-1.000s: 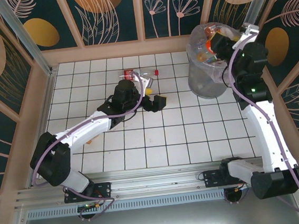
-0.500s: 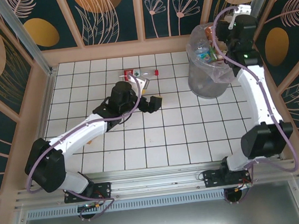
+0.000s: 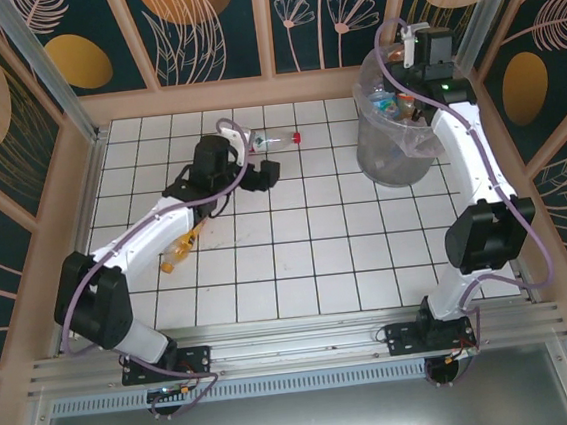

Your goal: Put the plastic bottles in the bin

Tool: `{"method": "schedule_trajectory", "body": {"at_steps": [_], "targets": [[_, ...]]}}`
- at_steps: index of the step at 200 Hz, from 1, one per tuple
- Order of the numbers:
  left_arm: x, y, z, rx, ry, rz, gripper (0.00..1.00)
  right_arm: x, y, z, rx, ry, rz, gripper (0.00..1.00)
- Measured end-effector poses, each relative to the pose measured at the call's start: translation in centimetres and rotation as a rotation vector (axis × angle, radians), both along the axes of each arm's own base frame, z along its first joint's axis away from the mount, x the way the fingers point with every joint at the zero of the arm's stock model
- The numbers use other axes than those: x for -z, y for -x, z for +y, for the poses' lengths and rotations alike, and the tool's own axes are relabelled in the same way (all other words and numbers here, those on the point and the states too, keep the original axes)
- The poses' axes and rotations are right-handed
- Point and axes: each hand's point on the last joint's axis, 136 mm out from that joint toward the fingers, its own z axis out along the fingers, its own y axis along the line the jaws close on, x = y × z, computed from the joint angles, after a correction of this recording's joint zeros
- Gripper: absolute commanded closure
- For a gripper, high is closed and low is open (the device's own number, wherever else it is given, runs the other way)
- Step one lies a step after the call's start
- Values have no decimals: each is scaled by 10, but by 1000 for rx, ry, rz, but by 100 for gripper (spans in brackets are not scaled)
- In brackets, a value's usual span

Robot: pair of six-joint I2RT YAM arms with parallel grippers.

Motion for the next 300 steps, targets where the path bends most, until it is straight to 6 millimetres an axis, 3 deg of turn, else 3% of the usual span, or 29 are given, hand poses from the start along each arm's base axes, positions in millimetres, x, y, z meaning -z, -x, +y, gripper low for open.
{"method": "schedule_trajectory", "body": {"at_steps": [28, 61, 91, 129, 173, 199, 233, 271, 300], "targets": [[6, -32, 10, -24, -85, -31, 1, -5, 2, 5, -5, 7, -2, 15], [34, -59, 6, 28, -220, -48, 1, -17, 2, 10, 18, 7, -31, 10], [54, -97, 11, 65, -283, -32, 1, -29, 12, 10, 37, -24, -61, 9], [56, -141, 21, 84, -292, -28, 1, -56, 64, 15, 15, -109, -142, 9], [64, -181, 20, 30, -225, -3, 4, -82, 132, 53, -143, -253, -247, 10], [71, -210, 20, -40, -147, 29, 2, -73, 153, 67, -204, -328, -242, 10], [85, -235, 19, -132, -56, 84, 3, -52, 165, 79, -244, -401, -188, 11], [110, -234, 19, -172, -26, 164, 4, -35, 174, 96, -303, -453, -133, 11], [124, -230, 18, -166, -25, 204, 5, -17, 183, 121, -388, -491, -64, 11]]}}
